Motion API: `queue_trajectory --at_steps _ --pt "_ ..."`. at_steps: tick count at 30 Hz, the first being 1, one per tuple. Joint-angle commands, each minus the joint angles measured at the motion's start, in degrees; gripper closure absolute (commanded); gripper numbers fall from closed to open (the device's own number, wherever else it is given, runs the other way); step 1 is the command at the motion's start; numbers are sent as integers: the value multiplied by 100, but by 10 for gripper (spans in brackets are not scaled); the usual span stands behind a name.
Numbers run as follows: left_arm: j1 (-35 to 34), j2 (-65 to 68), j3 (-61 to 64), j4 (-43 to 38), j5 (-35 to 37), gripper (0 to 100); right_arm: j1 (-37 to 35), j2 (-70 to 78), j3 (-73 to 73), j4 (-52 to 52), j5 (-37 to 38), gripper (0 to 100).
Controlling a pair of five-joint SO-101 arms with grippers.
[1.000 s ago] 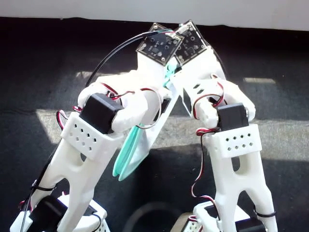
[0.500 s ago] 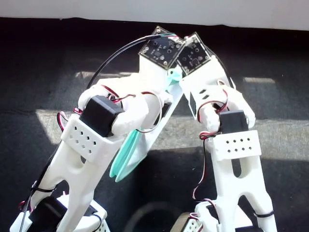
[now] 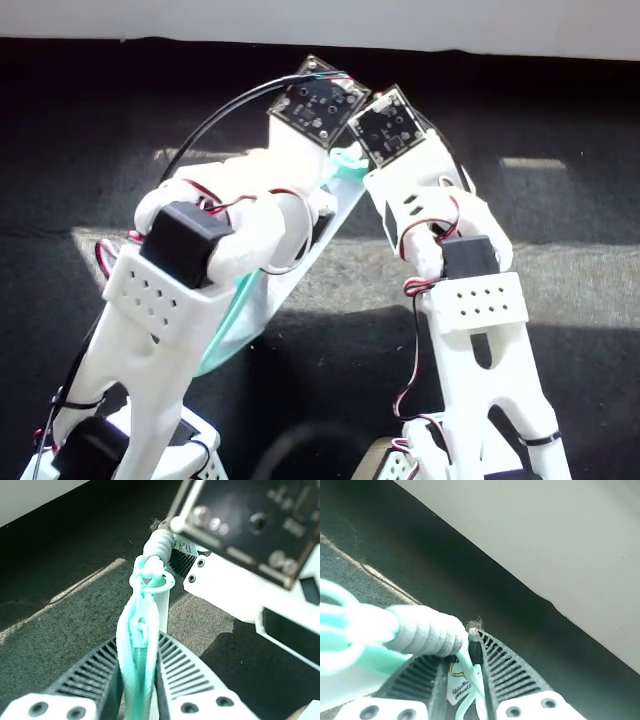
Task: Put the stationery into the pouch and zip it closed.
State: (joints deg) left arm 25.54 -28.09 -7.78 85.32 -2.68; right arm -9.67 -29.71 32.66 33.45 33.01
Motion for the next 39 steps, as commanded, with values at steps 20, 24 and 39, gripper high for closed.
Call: queue_trajectory --at_steps 20,24,39 --pt "-242 -1780 -136 255 -44 990 681 101 866 -532 9 993" --pt "-259 -1921 -136 255 -44 990 681 101 971 -532 9 993" --pt "-1033 -2009 -154 -149 -44 989 681 101 1402 -541 35 993"
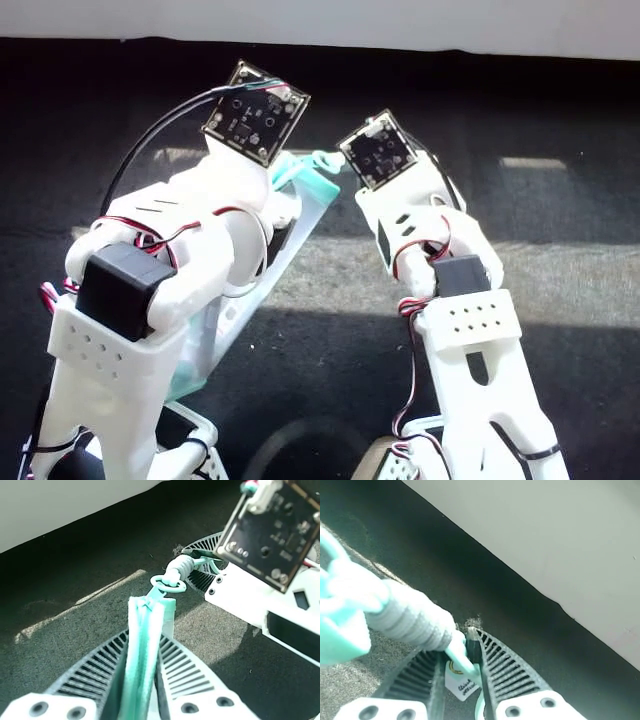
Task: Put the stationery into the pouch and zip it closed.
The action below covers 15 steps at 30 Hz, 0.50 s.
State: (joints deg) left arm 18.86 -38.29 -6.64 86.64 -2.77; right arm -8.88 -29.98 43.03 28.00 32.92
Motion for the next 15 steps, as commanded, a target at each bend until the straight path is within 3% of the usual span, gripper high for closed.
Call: queue_trajectory --at_steps 1,15 --pt "-365 -989 -303 -264 -18 989 602 154 365 4 44 993" --pt "-593 -989 -989 -167 -26 989 716 1393 347 -488 35 993"
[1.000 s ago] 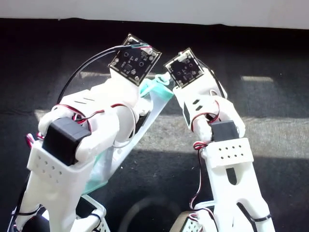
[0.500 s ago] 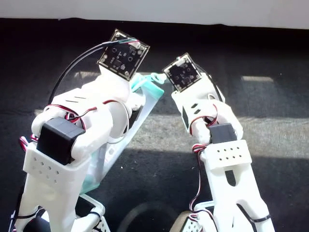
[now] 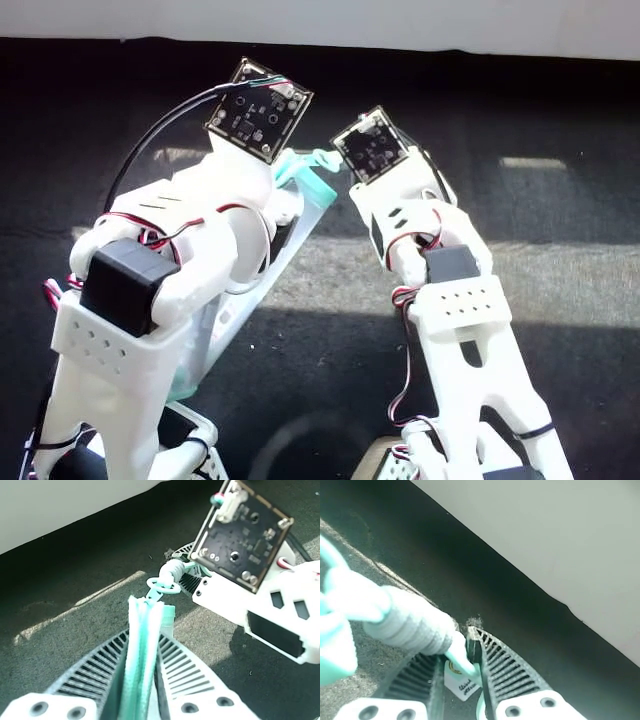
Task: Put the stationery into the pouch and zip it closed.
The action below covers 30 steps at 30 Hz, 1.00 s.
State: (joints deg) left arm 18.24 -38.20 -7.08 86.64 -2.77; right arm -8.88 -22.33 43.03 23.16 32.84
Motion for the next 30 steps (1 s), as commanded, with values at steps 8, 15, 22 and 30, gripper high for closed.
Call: queue_trajectory --at_steps 8,15,22,30 --pt "-813 -998 -936 -378 -35 989 716 646 567 -163 202 993" --pt "-919 -998 -1323 -431 -35 989 804 646 1244 -734 273 993" --pt "-884 -954 -1165 -422 -26 989 813 576 1218 -725 132 993" --pt "-884 -954 -1103 -413 -26 989 796 576 901 -620 0 993"
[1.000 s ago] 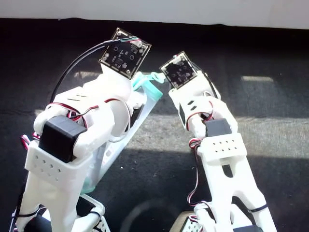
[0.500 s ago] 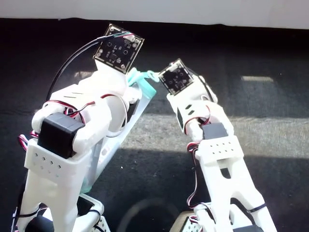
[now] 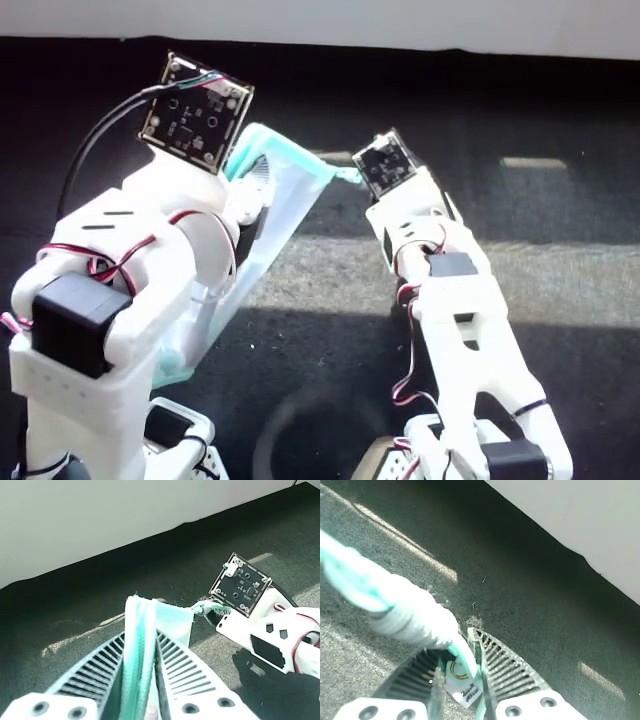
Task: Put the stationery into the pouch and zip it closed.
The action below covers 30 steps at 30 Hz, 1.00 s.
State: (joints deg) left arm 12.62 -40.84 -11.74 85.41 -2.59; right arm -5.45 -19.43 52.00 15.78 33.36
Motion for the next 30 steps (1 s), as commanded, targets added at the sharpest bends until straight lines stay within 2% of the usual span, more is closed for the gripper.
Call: queue_trajectory --at_steps 1,5,9,13,19,22,26,30 --pt "-321 -690 -629 -290 -44 989 453 286 -66 127 -53 993" --pt "-321 -664 -462 -404 -53 989 470 286 -681 734 -185 988" --pt "-347 -532 136 -923 -53 989 541 286 -1938 1912 -1178 899" --pt "-338 -189 514 -1846 -53 989 558 286 -3213 2624 -1873 799" --pt "-365 857 532 -3112 -149 990 699 295 -4620 3521 -2418 796" --pt "-321 1411 567 -3174 -818 990 945 295 -5077 3908 -2681 796" --pt "-347 2062 505 -2813 -1600 990 1288 295 -5499 4338 -2699 796" --pt "-101 2273 567 -2479 -2031 990 1569 295 -5807 4716 -2699 796"
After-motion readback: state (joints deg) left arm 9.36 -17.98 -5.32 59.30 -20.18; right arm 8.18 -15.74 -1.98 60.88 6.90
